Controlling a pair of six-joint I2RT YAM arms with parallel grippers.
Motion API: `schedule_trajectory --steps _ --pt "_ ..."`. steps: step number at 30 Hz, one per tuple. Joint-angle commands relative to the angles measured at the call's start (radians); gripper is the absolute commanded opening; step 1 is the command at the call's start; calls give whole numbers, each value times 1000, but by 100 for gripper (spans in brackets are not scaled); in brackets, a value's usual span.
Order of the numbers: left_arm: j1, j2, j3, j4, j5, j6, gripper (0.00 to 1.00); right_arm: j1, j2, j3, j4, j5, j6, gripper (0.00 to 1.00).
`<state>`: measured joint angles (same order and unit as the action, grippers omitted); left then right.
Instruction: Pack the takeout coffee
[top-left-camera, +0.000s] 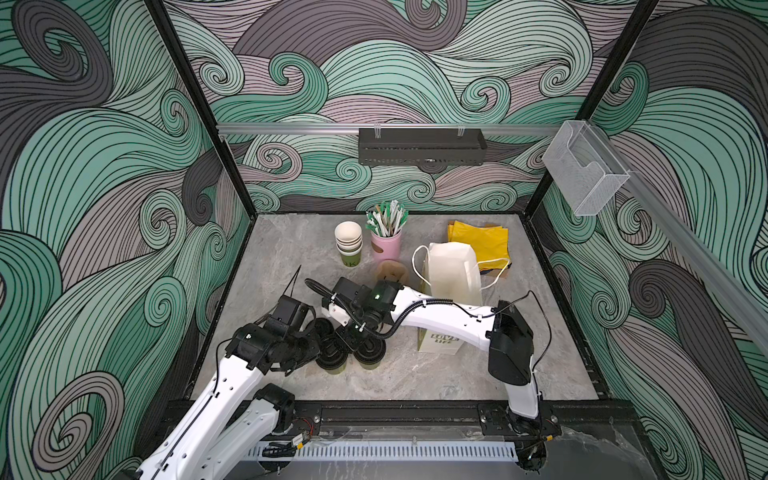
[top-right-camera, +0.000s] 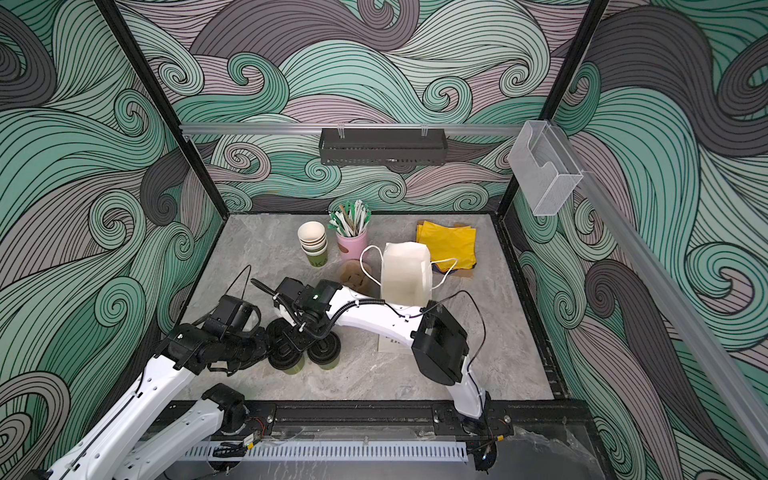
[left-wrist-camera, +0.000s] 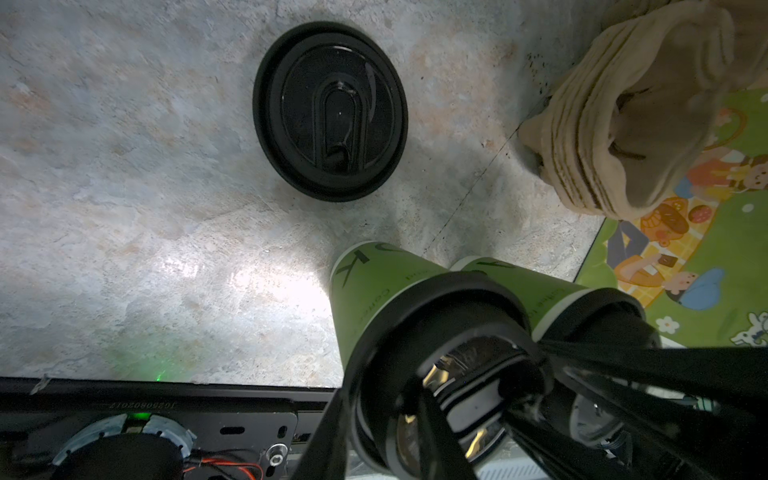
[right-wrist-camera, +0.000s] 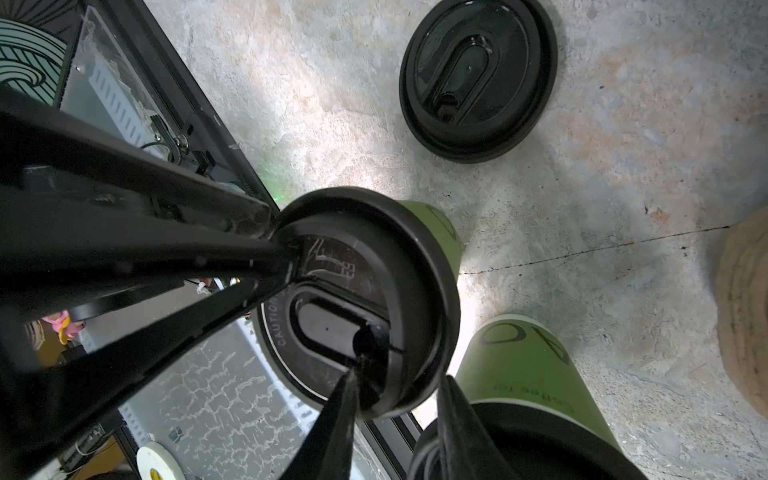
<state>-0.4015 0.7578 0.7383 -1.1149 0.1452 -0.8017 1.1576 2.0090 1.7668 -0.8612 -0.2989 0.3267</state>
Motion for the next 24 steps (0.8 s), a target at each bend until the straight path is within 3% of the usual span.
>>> schedule_trajectory --steps 1,9,24 --pt "5 23 15 -46 2 15 28 -1 -6 23 -11 -12 -6 39" --pt "4 26 34 -45 3 16 37 -1 -64 1 58 0 -9 48" --pt "6 -46 111 -23 -21 10 55 -1 -254 -112 208 98 -27 50"
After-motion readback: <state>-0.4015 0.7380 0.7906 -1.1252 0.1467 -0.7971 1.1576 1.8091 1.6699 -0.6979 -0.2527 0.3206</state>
